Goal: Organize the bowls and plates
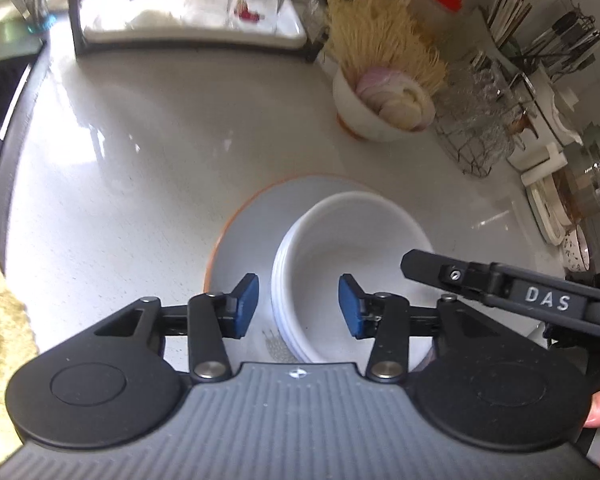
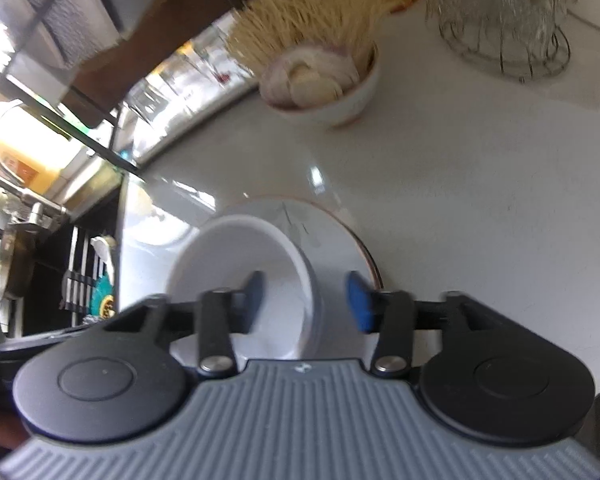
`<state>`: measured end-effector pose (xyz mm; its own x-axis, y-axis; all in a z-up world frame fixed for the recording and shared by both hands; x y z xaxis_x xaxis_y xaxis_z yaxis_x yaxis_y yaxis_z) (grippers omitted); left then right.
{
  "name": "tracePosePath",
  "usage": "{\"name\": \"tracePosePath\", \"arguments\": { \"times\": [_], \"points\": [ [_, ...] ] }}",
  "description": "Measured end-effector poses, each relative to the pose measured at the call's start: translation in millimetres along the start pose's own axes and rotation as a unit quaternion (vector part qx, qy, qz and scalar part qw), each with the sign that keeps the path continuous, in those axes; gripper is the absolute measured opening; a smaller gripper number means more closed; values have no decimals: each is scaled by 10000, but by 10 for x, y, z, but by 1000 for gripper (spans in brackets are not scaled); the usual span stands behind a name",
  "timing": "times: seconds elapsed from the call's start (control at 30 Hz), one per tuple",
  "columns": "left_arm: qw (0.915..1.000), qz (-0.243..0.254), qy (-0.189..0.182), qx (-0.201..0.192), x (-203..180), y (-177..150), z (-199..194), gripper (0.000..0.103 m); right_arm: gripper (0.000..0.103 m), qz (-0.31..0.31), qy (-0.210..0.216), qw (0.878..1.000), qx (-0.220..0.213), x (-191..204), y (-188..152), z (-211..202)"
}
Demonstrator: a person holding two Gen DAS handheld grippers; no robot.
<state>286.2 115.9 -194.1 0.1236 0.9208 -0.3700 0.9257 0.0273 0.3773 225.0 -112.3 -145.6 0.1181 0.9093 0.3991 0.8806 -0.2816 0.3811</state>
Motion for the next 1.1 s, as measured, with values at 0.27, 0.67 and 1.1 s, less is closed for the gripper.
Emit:
{"name": "tracePosePath", "arguments": {
  "times": [0.27, 0.67, 1.1],
  "points": [
    [9971, 175, 242, -698, -248, -38, -661, 51, 58, -465, 292, 9980, -322, 90, 85, -393],
    [9786, 52, 635, -1958, -874, -363, -1882, 55, 59, -1023, 969, 9838, -1106, 133, 169, -1482],
    [9613, -76, 939, -2588, -1523, -1060, -2373, 61, 59, -1903, 1065, 9577, -1879, 4, -145, -2289]
  ]
}}
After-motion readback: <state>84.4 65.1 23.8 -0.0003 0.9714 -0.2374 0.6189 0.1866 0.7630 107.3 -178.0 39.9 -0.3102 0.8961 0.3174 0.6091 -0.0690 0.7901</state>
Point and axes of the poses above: each gripper's, at about its wrist camera, not at the fingertips, and z roughly the way its jaws point, x to its left, y to its top, the point moved 1 cm from there along z, roughly the way its jaws point
